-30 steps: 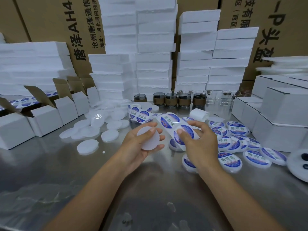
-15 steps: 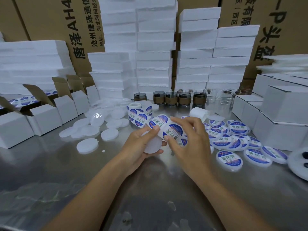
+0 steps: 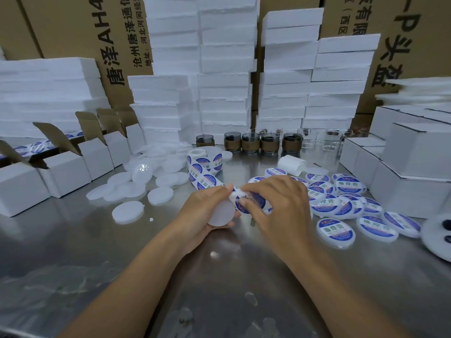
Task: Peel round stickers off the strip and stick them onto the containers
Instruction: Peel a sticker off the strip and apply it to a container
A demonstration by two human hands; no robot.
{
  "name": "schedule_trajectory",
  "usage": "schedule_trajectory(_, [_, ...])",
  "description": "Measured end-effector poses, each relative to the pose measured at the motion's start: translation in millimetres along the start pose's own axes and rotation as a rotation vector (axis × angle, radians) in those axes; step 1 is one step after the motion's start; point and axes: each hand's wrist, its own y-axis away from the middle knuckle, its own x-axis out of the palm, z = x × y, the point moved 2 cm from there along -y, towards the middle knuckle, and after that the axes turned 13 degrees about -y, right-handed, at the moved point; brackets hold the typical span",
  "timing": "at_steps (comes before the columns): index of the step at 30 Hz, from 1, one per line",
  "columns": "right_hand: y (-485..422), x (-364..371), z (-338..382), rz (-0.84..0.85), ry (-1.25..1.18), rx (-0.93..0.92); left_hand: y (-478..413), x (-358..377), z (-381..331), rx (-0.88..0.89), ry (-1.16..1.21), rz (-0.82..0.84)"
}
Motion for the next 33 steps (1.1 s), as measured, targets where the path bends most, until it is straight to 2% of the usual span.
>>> schedule_trajectory(4, [0,2,0,0.04,-0.042,0.035,-3,-1,2,-0.004,-0.018,-0.086])
schedule_trajectory(10, [2,5,-4,0.067,-0.051,0.087,-7,-5,4,0.032,0.021,-0.318])
schedule_trajectory(15, [-2,2,5,-0.092,-0.26,0.142,-10,-7,6,0.041,-0.026,-0.428])
schedule_trajectory(18, [-6,-5,1,-0.234,-0.497,0.341,-10,-9,7,0.037,-0.098,-0.44])
schedule_trajectory(21, [-12,-10,-6,-0.345,-0.837,0.686,-11,-13,8,0.047,-0.196,-0.487])
schedule_trajectory(24, [-14,-7,-10,-0.33,-1.167,0.981,-12,-18,7,0.095,-0.321,-0.614])
schedule_trajectory(27, [-16,-4,-7,-0.22,-1.358,1.066,-13,-24,7,0.119,-0.402,-0.743])
schedule_trajectory(30, [-15,-3,-6,-0.164,-1.398,1.086,-10,-27,2,0.183,-0.392,-0.834])
schedule_trajectory(32, [-15,-2,-6,-0.146,-1.399,1.085,-6,-25,-5,0.23,-0.295,-0.812])
schedule_trajectory(33, [-15,-1,-5,-0.129,-1.406,1.078,-6,-22,-7,0.233,-0.212,-0.746])
